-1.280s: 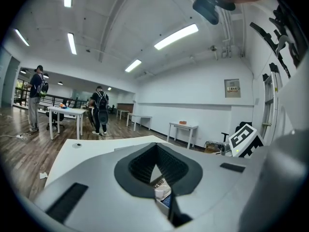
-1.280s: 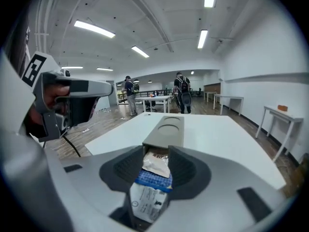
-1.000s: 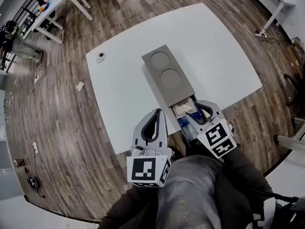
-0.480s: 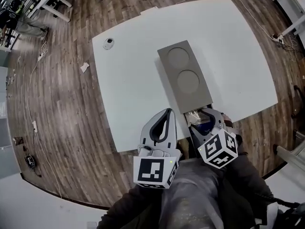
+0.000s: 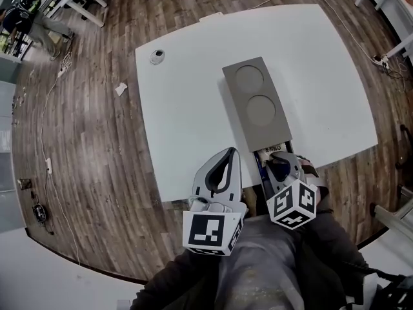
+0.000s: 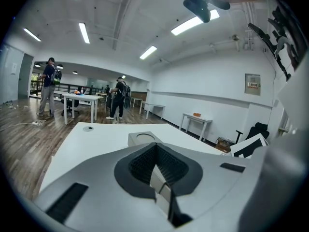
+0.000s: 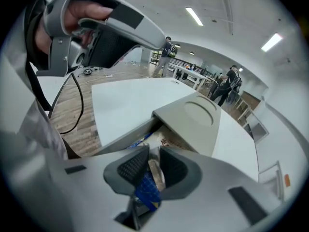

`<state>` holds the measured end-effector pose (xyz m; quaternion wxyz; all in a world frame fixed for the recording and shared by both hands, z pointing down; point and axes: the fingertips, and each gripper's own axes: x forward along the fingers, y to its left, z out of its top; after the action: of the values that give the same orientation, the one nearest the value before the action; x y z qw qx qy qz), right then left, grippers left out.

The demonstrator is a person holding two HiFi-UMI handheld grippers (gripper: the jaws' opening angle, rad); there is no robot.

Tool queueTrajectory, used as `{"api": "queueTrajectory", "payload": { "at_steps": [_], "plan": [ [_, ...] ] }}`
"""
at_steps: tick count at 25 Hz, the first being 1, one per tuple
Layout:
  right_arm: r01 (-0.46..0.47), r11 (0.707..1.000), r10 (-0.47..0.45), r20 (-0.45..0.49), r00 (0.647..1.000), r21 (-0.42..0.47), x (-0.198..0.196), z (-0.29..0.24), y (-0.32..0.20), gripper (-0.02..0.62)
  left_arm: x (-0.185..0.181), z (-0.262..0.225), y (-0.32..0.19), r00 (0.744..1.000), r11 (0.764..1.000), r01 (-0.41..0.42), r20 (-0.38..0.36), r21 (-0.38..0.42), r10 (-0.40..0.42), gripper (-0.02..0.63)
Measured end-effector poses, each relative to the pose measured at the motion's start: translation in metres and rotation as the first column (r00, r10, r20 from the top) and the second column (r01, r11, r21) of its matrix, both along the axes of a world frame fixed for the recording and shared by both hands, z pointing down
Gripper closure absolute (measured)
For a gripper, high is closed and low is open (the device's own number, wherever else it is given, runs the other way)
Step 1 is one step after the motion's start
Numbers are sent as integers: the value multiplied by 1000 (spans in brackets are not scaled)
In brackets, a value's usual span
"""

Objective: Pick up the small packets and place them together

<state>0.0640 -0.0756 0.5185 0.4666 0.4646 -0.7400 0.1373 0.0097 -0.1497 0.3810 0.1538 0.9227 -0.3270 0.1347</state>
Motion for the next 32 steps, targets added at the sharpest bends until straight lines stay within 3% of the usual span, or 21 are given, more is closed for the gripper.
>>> {"api": "queueTrajectory", "payload": {
  "at_steps": [3,19,26,32],
  "plan": [
    [-12,1000,12,-3,1000,6,-6,-2,7,541,-5,-7,7,1000,1000,-7,-6,16,7,612],
    [-129,984,132,-17,991,121,-19,-42,57,545,-15,-44,58,988,986,-115,-92,118,126,612],
    [-115,974,119,-7,993,193,-5,-73,34,545,-8,-56,50,988,986,-84,-118,141,101,612],
    [-58,974,59,1,998,217,10,-89,-18,545,-8,-57,18,994,992,1,-111,125,13,612]
  ]
}}
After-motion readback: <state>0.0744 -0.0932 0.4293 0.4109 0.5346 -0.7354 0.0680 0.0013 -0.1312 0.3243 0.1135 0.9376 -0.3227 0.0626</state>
